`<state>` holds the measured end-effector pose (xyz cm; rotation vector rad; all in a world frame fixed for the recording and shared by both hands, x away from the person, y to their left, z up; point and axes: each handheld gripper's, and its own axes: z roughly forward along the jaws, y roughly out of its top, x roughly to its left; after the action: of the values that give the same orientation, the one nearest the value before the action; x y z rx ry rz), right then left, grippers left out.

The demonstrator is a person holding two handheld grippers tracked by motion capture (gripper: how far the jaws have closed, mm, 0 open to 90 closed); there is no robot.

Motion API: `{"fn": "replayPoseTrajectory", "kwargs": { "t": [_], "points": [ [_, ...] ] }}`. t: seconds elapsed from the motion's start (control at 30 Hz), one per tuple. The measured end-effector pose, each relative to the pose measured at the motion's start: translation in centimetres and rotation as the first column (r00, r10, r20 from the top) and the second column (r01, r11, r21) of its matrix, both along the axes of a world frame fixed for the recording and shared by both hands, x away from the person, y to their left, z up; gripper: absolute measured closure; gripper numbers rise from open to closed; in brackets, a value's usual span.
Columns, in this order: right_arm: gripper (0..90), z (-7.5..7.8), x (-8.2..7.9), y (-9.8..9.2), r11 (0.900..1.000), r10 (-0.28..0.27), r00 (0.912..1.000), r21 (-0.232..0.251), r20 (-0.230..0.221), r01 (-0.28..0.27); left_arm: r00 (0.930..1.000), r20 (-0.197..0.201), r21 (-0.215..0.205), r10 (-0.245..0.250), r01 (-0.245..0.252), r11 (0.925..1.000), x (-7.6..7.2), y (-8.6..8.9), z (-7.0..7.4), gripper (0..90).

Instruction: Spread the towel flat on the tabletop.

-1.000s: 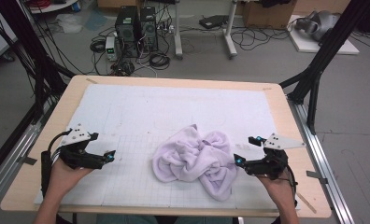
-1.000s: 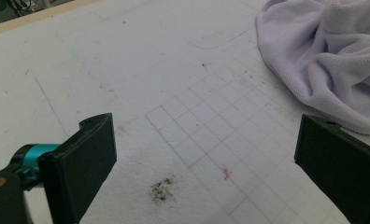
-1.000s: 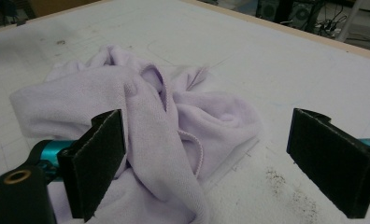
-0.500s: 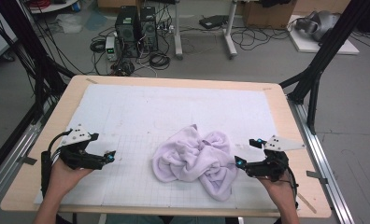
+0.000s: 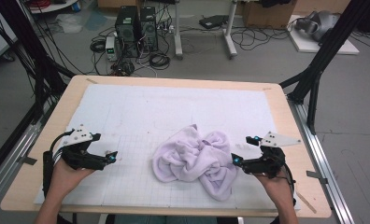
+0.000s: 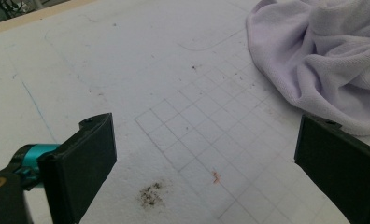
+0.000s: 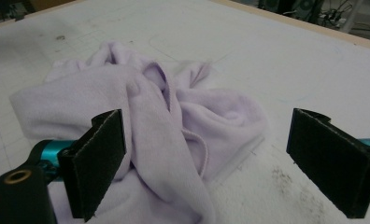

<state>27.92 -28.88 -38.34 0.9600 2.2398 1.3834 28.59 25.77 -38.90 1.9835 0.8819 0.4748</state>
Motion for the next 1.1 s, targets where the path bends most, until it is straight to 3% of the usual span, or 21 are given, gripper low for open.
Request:
{"fn": "replayPoseTrajectory", "kwargs": {
  "t": [0.13,0.2,0.27,0.43,0.47,0.63,0.67,0.83,0.93,1.07,1.1],
  "points": [
    [11.5,0.3,1.1,1.9,0.999,0.041,0.9991,0.002,-0.006,-0.041,1.0,0.001,-0.006,-0.001,0.001,1.0,0.1,-0.1,0.1,6.0],
    [17.9,0.0,1.8,3.9,0.994,0.102,0.9943,-0.027,-0.029,-0.103,1.0,0.002,-0.012,-0.003,0.003,0.9999,0.1,-0.3,0.1,6.1],
    [17.9,-0.1,2.0,4.3,0.992,0.117,0.9924,-0.034,-0.038,-0.119,1.0,0.004,-0.021,-0.009,0.009,0.9997,0.1,-0.5,0.1,6.3],
    [28.2,-1.9,2.9,6.5,0.983,0.166,0.9796,-0.057,-0.112,-0.174,0.9992,0.004,-0.017,-0.04,0.04,0.999,0.5,-1.4,0.1,8.2],
    [34.8,-2.4,3.1,6.8,0.98,0.182,0.9735,-0.055,-0.139,-0.191,0.9992,0.005,-0.021,-0.041,0.041,0.999,0.6,-1.7,0.0,8.4],
    [60.0,-3.2,3.1,6.9,0.973,0.224,0.9569,-0.004,-0.185,-0.229,0.9955,-0.007,-0.011,-0.095,0.095,0.9954,1.0,-3.3,0.0,11.9],
    [68.4,-3.3,2.9,6.8,0.97,0.237,0.9524,-0.005,-0.192,-0.242,0.995,-0.009,-0.014,-0.1,0.1,0.9949,1.1,-3.6,0.0,13.2],
    [76.5,-2.9,1.7,6.4,0.965,0.255,0.9516,-0.025,-0.172,-0.263,0.9873,-0.017,-0.014,-0.158,0.158,0.9874,1.9,-5.9,-0.4,17.5],
    [77.9,-2.4,0.7,6.2,0.958,0.28,0.945,-0.024,-0.17,-0.287,0.9809,-0.019,-0.011,-0.194,0.193,0.9811,2.1,-7.3,-0.5,20.6],
    [78.6,-1.9,-0.7,5.8,0.943,0.32,0.9291,-0.031,-0.185,-0.331,0.9735,-0.018,-0.006,-0.228,0.228,0.9737,2.0,-8.7,-0.6,23.9],
    [78.5,-1.7,-1.3,5.7,0.927,0.363,0.9096,-0.02,-0.202,-0.374,0.9723,-0.021,-0.004,-0.233,0.233,0.9725,2.0,-9.0,-0.7,25.9]
  ]
}}
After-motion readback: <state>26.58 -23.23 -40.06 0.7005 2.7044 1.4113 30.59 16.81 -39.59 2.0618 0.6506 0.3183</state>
